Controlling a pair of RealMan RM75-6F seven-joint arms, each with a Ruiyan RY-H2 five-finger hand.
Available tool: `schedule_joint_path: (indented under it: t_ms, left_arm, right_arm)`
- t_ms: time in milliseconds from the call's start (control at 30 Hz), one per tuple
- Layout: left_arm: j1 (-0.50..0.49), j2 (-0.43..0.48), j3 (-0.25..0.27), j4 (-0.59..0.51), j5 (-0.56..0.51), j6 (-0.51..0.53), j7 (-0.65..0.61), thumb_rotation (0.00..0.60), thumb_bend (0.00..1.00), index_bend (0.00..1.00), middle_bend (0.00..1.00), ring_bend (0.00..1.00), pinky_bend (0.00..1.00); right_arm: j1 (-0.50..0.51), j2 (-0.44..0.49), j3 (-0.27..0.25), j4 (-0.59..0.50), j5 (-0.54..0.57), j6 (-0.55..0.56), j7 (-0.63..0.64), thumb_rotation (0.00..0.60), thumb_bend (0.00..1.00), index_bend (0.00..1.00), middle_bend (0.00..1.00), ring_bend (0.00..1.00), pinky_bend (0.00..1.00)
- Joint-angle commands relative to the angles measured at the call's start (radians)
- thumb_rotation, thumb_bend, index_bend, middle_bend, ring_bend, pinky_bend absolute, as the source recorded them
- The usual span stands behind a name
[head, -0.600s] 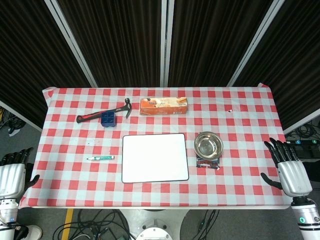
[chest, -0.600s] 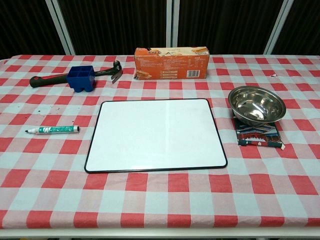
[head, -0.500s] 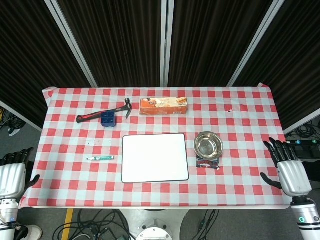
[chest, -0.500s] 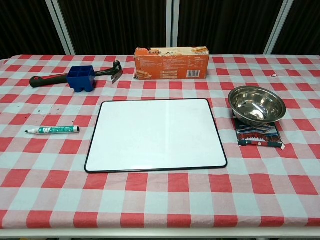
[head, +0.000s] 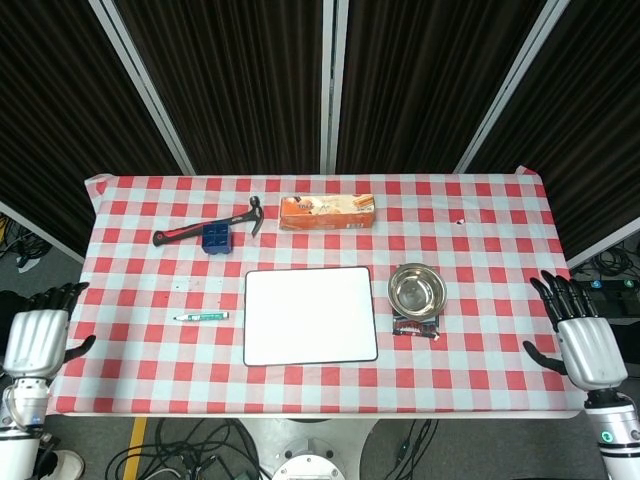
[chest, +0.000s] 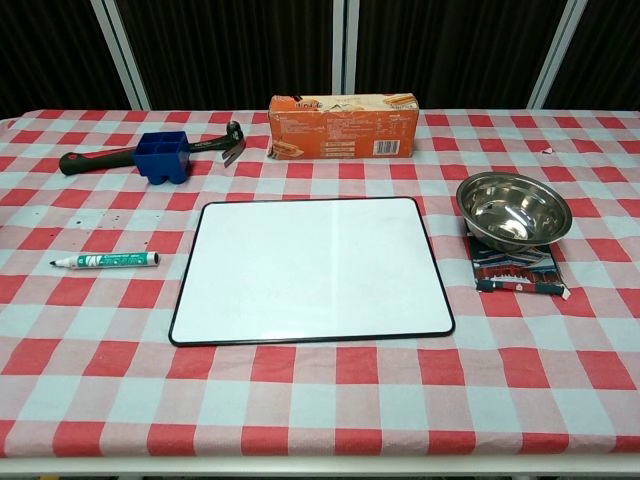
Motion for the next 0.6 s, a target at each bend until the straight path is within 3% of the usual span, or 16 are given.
schedule_joint_path:
  t_ms: [33,233,400,600]
  left_arm:
    - [-0.113,-0.033,-0.062,0.007,-0.023,-0.113,0.053,0.600,0.18,0.33,0.34,0.51,0.73]
    - [-0.281,-0.154,-0.115,0.043,-0.142,-0.297,0.202,0.600,0.23,0.40,0.45,0.72,0.91]
    - [-0.373,-0.270,-0.111,0.090,-0.269,-0.387,0.323,0.600,0.24,0.41,0.46,0.76,0.94]
    - [-0.417,-0.376,-0.079,0.136,-0.397,-0.399,0.415,0.600,0.25,0.41,0.46,0.78,0.95]
  right_arm:
    - [0.007,0.006,0.003,-0.005,-0.003,-0.006,0.000,0.600,0.12,0.00,0.00,0.00,0.00]
    - [0.016,0.013,0.008,-0.010,0.003,-0.016,-0.002,0.600,0.12,0.00,0.00,0.00,0.00]
    - [0.011,0.023,0.008,-0.014,0.015,-0.015,-0.005,0.600,0.12,0.00,0.00,0.00,0.00]
    - [0.006,0.026,0.004,-0.009,0.030,-0.021,0.001,0.600,0.12,0.00,0.00,0.00,0.00]
